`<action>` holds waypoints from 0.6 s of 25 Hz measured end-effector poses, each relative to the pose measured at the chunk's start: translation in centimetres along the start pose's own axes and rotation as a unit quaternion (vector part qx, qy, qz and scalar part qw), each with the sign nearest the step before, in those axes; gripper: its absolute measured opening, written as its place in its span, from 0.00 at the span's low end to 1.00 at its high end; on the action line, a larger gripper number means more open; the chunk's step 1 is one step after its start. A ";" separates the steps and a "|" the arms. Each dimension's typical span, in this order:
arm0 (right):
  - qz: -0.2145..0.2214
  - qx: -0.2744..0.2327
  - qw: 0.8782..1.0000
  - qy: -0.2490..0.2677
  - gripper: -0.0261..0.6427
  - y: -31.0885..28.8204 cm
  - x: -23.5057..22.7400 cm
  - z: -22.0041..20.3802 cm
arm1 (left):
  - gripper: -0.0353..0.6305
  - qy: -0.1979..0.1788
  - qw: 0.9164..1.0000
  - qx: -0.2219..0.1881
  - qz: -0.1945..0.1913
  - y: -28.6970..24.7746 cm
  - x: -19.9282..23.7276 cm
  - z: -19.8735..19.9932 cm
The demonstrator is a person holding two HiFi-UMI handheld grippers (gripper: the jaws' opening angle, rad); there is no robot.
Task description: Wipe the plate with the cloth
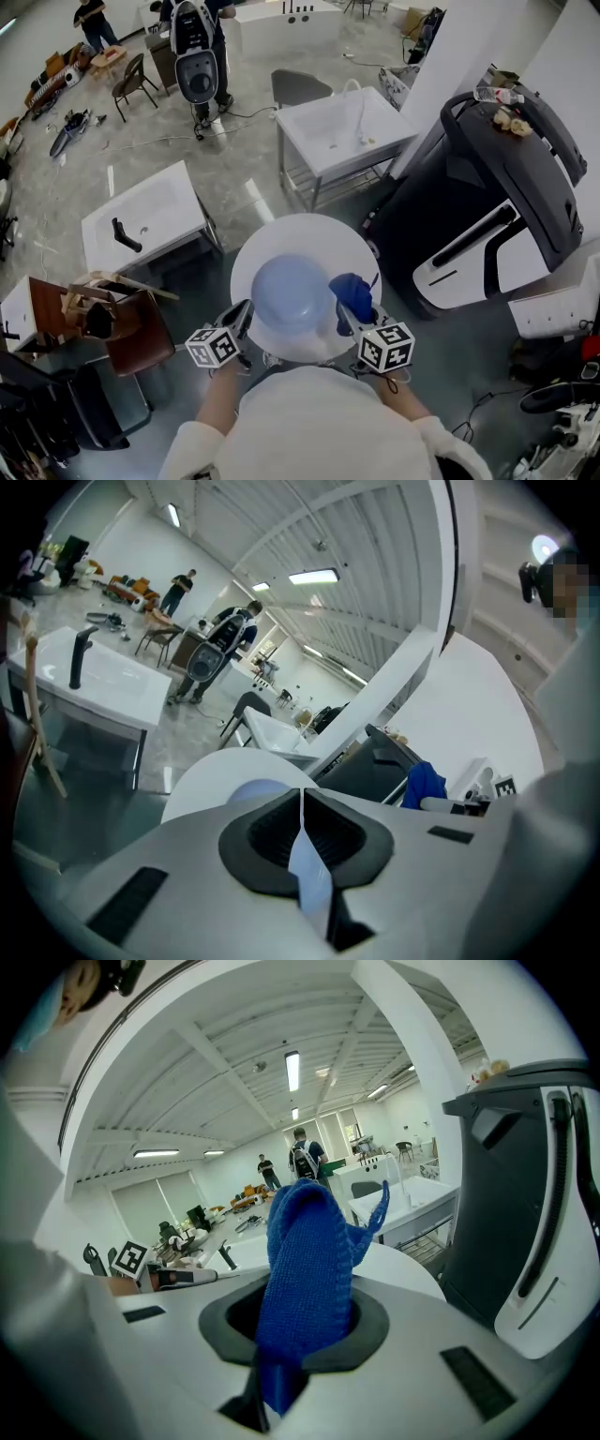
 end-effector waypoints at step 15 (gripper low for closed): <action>-0.007 0.021 1.000 0.006 0.17 -0.1 0.0 -0.4 | 0.32 0.128 0.990 0.045 0.050 -1.8 5.0 -4.1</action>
Point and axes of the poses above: the fingertips, and each gripper's own axes: y backward along the fingers, x to its left, z out of its top, the point moved 4 cm from there along y, backward along the fingers, and after that the axes turned 9 degrees about -z, right-handed, at the moved point
